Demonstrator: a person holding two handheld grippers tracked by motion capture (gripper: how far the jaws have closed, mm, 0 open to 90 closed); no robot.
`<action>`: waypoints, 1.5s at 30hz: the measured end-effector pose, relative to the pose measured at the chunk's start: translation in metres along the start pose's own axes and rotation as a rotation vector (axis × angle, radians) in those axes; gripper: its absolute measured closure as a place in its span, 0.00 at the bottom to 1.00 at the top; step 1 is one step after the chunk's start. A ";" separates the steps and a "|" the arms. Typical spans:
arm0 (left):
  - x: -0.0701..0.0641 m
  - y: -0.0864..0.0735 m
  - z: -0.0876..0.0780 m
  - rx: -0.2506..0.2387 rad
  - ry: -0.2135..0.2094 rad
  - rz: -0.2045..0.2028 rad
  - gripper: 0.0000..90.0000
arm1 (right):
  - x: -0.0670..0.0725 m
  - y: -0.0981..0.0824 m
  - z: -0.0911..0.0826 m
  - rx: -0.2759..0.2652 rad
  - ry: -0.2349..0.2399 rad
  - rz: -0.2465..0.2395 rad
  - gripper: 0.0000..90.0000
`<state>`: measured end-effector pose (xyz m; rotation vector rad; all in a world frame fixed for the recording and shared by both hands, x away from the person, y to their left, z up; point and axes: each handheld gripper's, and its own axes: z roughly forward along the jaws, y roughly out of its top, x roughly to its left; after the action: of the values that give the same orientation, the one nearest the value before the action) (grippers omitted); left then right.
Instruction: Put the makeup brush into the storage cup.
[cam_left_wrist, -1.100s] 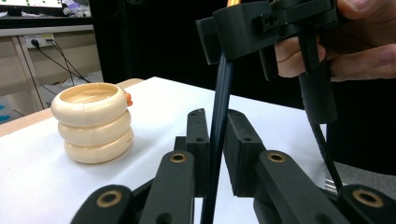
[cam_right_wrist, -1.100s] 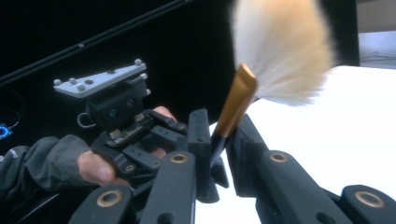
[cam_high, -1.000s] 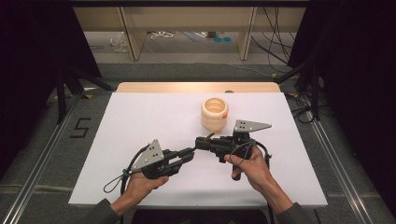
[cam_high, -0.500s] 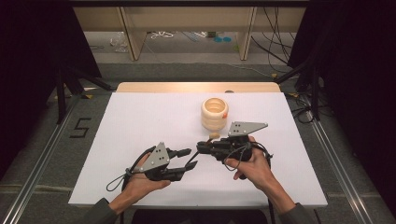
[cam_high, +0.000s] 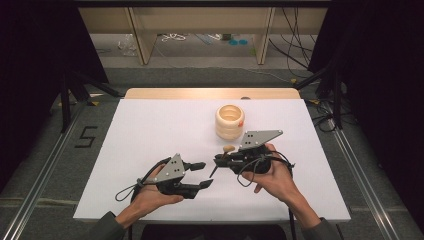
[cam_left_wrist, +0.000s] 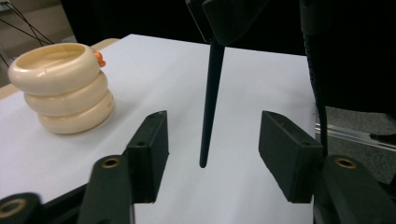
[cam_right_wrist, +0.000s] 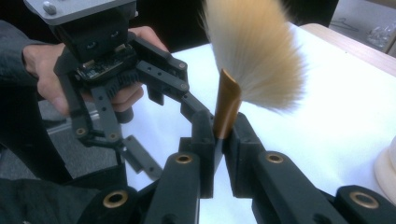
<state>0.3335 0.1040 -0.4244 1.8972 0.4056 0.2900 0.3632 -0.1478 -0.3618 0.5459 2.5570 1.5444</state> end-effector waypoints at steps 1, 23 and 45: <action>-0.001 0.000 0.000 0.003 0.001 -0.019 0.42 | 0.000 0.000 0.000 0.014 0.009 -0.003 0.92; -0.007 -0.004 0.009 0.043 -0.030 -0.035 0.32 | 0.010 0.003 0.009 0.056 0.043 -0.036 0.92; -0.005 -0.003 0.007 0.004 -0.073 0.019 0.74 | 0.016 0.004 0.014 0.097 0.071 -0.069 0.92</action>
<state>0.3307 0.0969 -0.4297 1.9101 0.3391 0.2317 0.3528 -0.1284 -0.3637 0.4146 2.6846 1.4485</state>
